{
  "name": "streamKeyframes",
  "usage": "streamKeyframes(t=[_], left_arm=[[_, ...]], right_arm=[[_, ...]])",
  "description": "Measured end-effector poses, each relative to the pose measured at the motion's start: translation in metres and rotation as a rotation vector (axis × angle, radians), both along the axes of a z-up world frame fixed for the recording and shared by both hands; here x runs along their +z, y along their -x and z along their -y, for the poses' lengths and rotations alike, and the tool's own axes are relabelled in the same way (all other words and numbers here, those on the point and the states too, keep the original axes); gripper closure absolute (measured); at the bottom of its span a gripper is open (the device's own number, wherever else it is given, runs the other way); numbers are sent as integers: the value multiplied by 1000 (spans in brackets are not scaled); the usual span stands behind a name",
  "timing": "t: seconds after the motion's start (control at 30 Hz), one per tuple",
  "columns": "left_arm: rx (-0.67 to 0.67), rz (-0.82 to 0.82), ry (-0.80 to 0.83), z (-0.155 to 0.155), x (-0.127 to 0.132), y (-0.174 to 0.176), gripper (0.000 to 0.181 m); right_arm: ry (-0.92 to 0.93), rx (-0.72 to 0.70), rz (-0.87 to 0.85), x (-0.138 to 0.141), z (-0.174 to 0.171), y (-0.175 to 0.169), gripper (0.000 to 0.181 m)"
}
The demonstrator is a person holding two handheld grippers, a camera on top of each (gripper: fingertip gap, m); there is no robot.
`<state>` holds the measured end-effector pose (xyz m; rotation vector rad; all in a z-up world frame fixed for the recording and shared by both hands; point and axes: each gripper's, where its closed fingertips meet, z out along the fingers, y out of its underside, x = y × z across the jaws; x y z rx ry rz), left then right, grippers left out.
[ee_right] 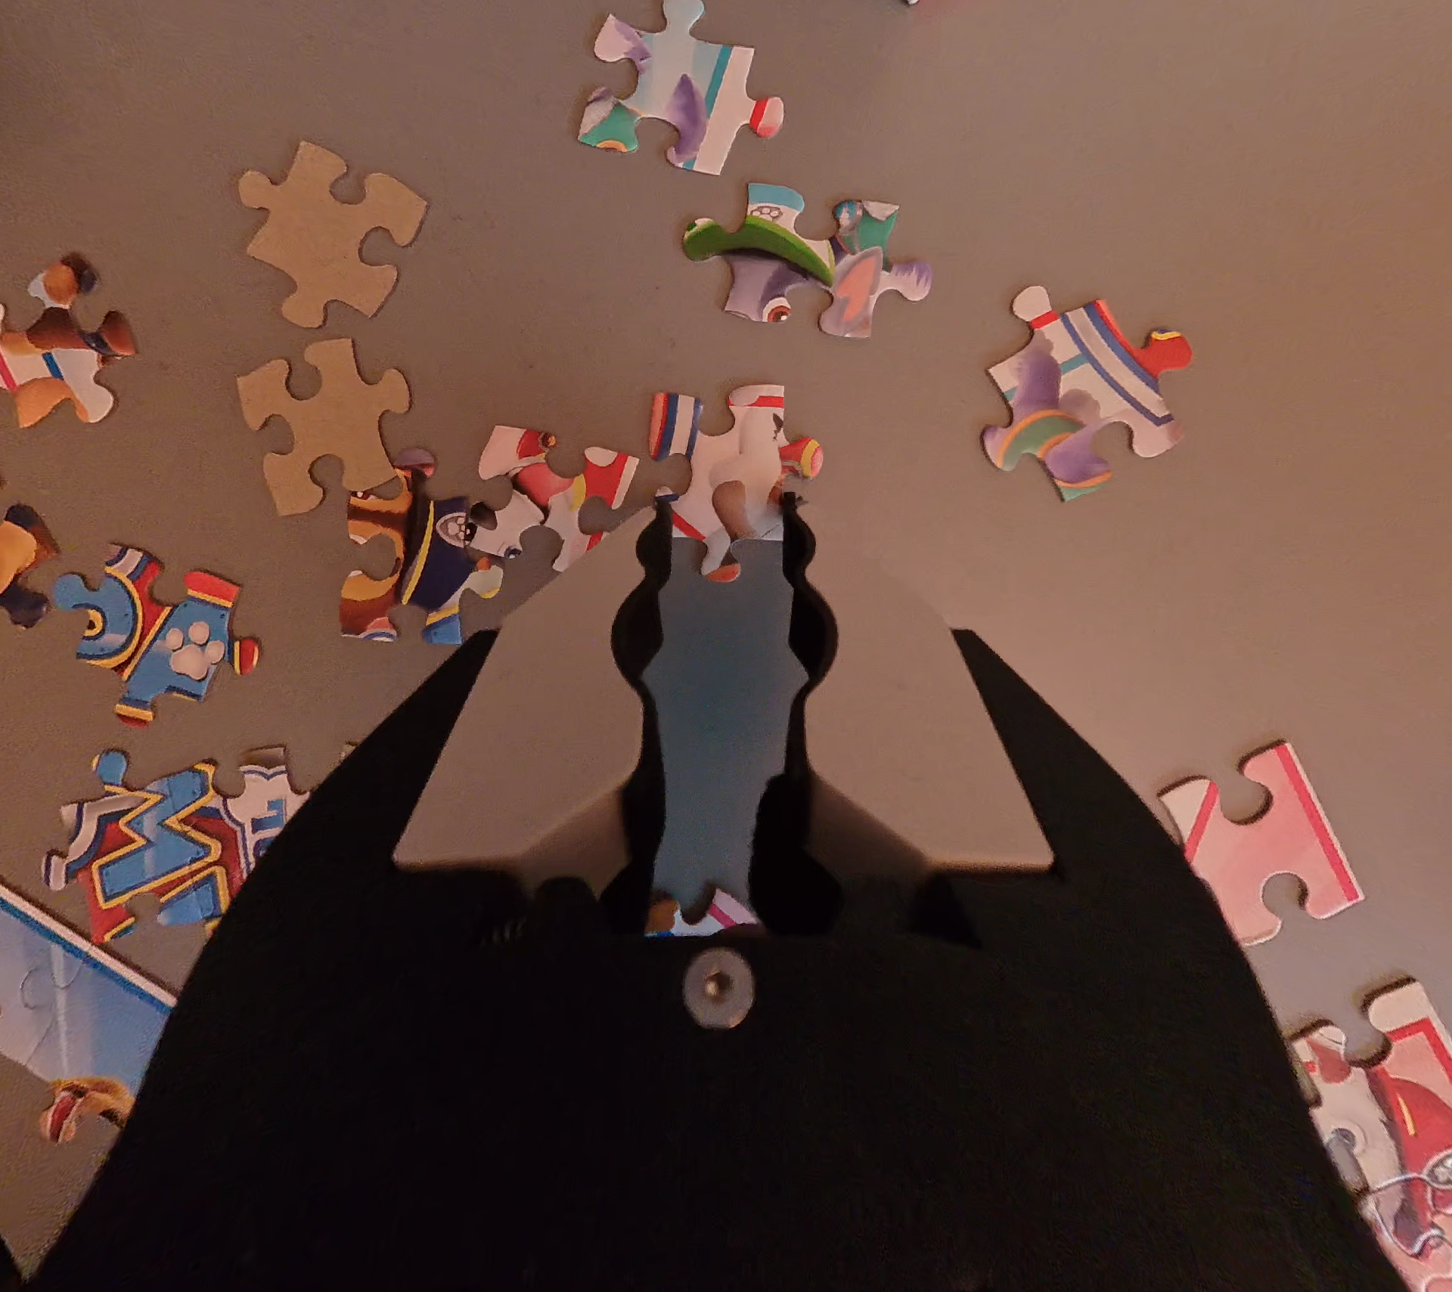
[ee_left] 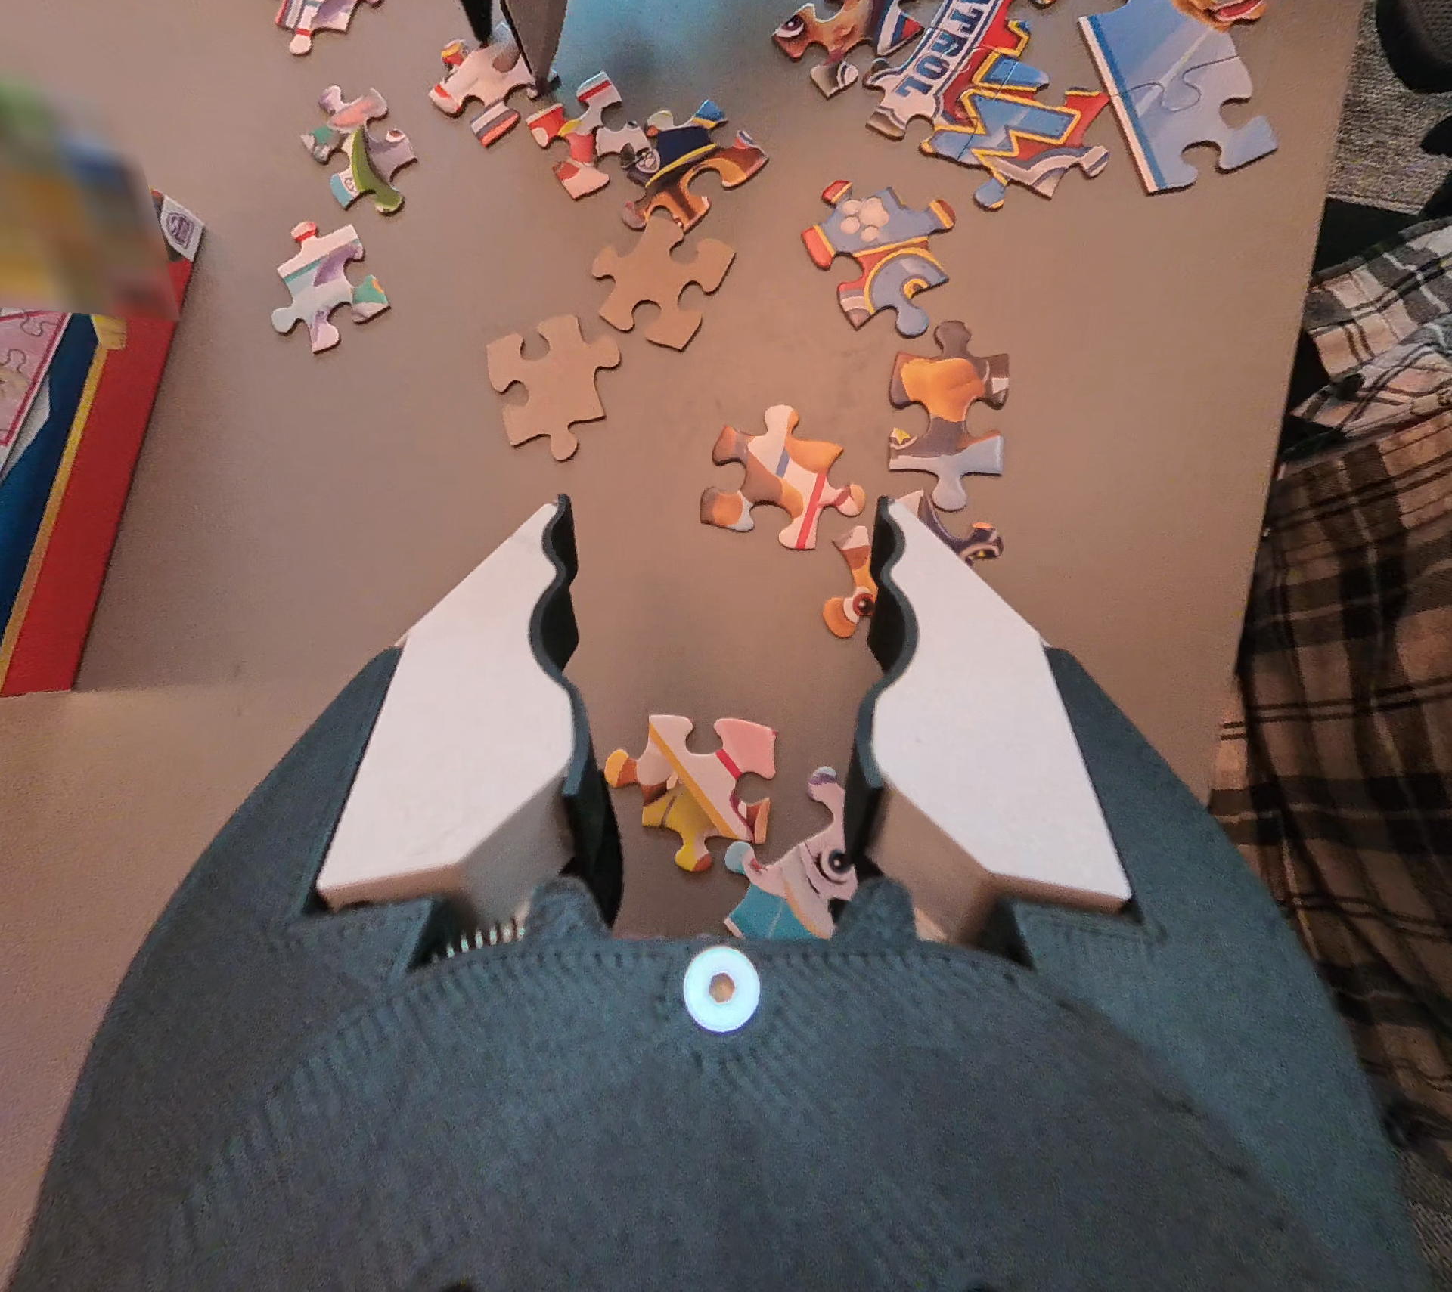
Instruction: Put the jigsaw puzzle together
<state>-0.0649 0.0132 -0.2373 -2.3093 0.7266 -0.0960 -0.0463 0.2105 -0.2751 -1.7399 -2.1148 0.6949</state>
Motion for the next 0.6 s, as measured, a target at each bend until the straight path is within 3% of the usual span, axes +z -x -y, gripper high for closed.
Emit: streamKeyframes(t=[0.23,0.33,0.6], left_arm=[[-36,-10,36,-16,-5,4,109],[-72,2,67,-31,-7,5,117],[-93,-73,184,-65,-34,20,133]], right_arm=[[-10,18,28,0,-6,-19,172],[-39,2,30,4,-8,-28,164],[-50,57,-44,26,28,-42,160]])
